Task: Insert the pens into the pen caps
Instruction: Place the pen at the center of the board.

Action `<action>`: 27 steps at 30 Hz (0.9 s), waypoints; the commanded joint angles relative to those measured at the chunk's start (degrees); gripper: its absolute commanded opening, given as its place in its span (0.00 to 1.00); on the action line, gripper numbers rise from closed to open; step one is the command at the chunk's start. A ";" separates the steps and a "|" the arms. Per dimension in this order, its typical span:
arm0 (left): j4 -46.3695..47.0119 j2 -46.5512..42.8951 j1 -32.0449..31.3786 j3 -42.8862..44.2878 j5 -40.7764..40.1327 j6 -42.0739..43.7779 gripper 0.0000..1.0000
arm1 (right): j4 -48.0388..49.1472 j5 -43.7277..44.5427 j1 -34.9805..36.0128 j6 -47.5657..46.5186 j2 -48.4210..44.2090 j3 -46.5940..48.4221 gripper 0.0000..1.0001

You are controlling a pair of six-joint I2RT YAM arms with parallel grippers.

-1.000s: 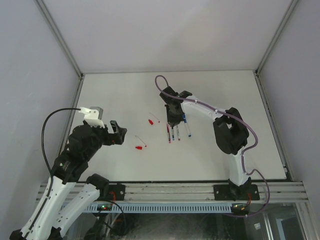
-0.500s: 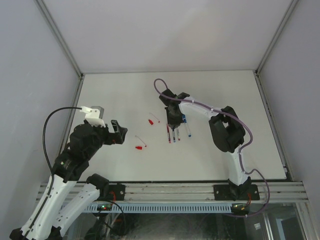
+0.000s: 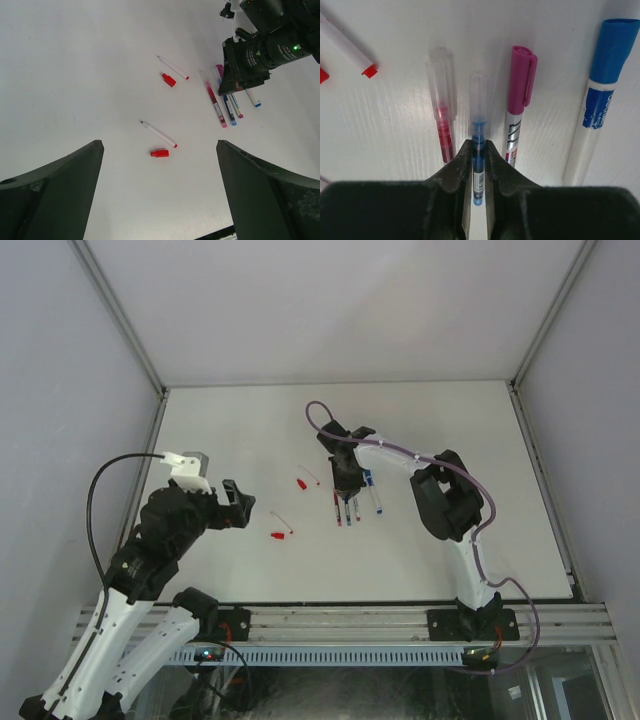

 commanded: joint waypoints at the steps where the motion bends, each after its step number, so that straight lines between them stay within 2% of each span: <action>1: 2.33 0.49 0.29 -1.23 -0.50 1.34 1.00 | 1.13 1.08 -0.44 -1.19 0.32 3.08 0.09; 10: 2.27 0.20 0.25 -1.22 -1.15 1.30 1.00 | 0.78 1.55 -0.58 -1.97 1.79 3.63 0.11; 22: 2.19 0.13 0.27 -1.21 -2.23 1.08 1.00 | 1.64 0.27 -0.56 -1.52 1.32 3.27 0.25; 27: 2.17 0.07 0.27 -1.23 -2.22 1.08 1.00 | 1.24 0.13 -0.54 -1.35 -1.54 2.89 0.27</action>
